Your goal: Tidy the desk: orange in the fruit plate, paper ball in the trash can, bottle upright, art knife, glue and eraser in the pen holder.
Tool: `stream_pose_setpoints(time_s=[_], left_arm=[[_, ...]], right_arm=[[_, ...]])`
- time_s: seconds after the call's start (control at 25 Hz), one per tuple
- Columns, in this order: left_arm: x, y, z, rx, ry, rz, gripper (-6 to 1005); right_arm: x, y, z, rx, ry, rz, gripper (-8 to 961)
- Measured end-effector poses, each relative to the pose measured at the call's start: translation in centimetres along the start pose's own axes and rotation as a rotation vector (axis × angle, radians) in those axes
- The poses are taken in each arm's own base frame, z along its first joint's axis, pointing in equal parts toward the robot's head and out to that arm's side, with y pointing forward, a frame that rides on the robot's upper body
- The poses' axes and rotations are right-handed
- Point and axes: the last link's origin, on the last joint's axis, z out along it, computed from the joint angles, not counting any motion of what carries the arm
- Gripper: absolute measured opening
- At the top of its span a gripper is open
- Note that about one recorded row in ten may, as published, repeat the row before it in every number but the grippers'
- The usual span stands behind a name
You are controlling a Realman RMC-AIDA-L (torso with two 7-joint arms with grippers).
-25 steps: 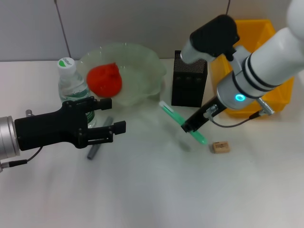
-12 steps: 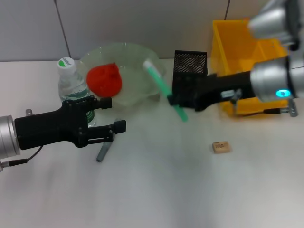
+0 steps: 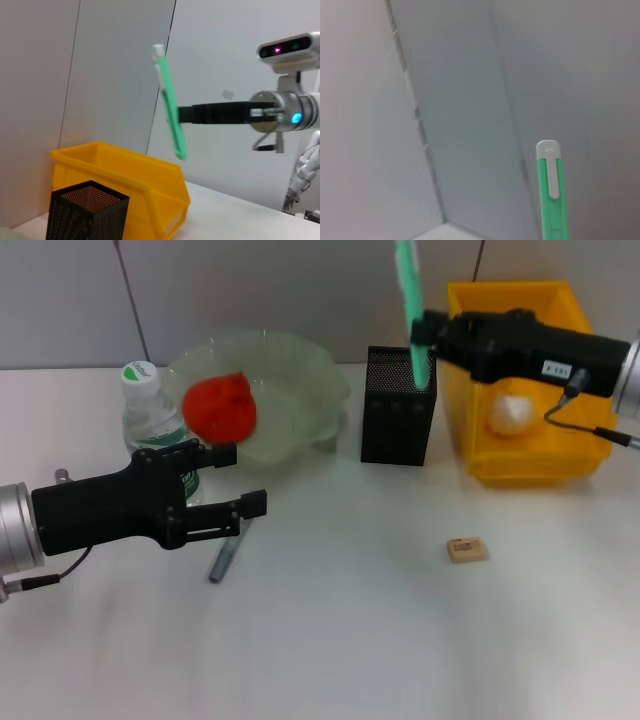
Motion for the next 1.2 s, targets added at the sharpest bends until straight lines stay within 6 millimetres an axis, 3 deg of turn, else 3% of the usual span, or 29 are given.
stream_pose_setpoints(time_s=[0.24, 0.48, 0.88, 1.2], left_arm=[[0.0, 0.1, 0.1, -0.002, 0.002, -0.001, 762], [-0.2, 0.2, 0.2, -0.004, 0.004, -0.002, 761], [-0.4, 0.3, 0.1, -0.002, 0.005, 0.003, 759], [-0.3, 0.4, -0.2, -0.008, 0.004, 0.005, 758]], right_arm=[[0.6, -2.9, 2.3, 0.164, -0.002, 0.014, 211], [0.9, -3.9, 4.1, 0.236, 0.034, 0.033, 215], [2.6, -4.1, 6.9, 0.299, 0.146, -0.007, 221], [3.0, -4.1, 7.5, 0.313, 0.168, -0.007, 227]])
